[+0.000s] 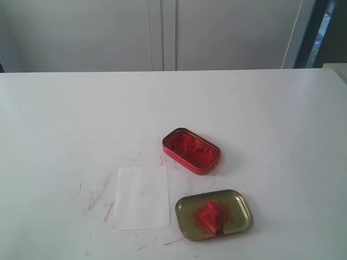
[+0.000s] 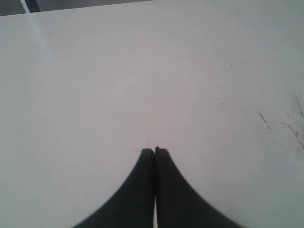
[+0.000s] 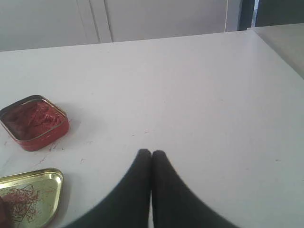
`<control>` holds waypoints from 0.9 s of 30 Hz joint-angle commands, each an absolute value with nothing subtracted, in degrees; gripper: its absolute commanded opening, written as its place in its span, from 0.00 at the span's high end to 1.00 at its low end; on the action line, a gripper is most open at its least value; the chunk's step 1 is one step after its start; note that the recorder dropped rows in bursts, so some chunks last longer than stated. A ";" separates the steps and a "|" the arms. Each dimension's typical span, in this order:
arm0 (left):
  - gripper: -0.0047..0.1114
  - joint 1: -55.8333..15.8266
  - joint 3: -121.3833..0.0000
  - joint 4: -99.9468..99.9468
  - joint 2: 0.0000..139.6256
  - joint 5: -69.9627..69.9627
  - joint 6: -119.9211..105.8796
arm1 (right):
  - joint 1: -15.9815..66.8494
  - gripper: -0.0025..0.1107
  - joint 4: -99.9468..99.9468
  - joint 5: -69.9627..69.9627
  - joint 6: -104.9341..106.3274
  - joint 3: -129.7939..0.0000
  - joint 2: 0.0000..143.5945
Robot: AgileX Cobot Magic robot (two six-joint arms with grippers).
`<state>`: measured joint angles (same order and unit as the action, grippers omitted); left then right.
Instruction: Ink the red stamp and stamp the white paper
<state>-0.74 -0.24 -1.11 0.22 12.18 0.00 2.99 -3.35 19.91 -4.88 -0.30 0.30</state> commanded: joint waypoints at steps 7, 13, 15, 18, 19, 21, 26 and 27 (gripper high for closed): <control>0.96 -0.54 0.00 -1.53 0.00 11.96 0.00 | 2.79 0.98 -2.96 19.52 -4.92 0.00 0.00; 0.96 -0.54 0.00 -1.53 0.00 11.96 0.00 | 2.79 0.98 -2.96 19.52 -4.92 0.00 0.00; 0.96 -0.54 0.00 -1.53 0.00 11.96 0.00 | 2.79 0.98 -2.96 19.52 -4.92 0.00 0.00; 0.96 -0.54 0.00 -1.53 0.00 11.96 0.00 | 2.79 0.98 -2.96 19.52 -4.92 0.00 0.00; 0.96 -0.54 0.00 -1.53 0.00 11.96 0.00 | 2.79 0.98 -2.96 19.34 -4.91 0.00 0.00; 0.96 -0.54 0.00 -1.53 0.00 11.96 0.00 | 2.79 0.98 -2.96 18.67 -4.91 0.00 0.00; 0.96 -0.54 0.00 -1.53 0.00 11.96 0.00 | 2.79 0.98 -2.96 18.09 -4.91 0.00 0.00; 0.96 -0.54 0.00 -1.53 0.00 11.96 0.00 | 2.79 0.98 -2.96 17.64 -4.91 0.00 0.00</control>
<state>-0.74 -0.24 -1.11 0.22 12.08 0.00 2.99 -3.35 19.42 -4.88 -0.30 0.30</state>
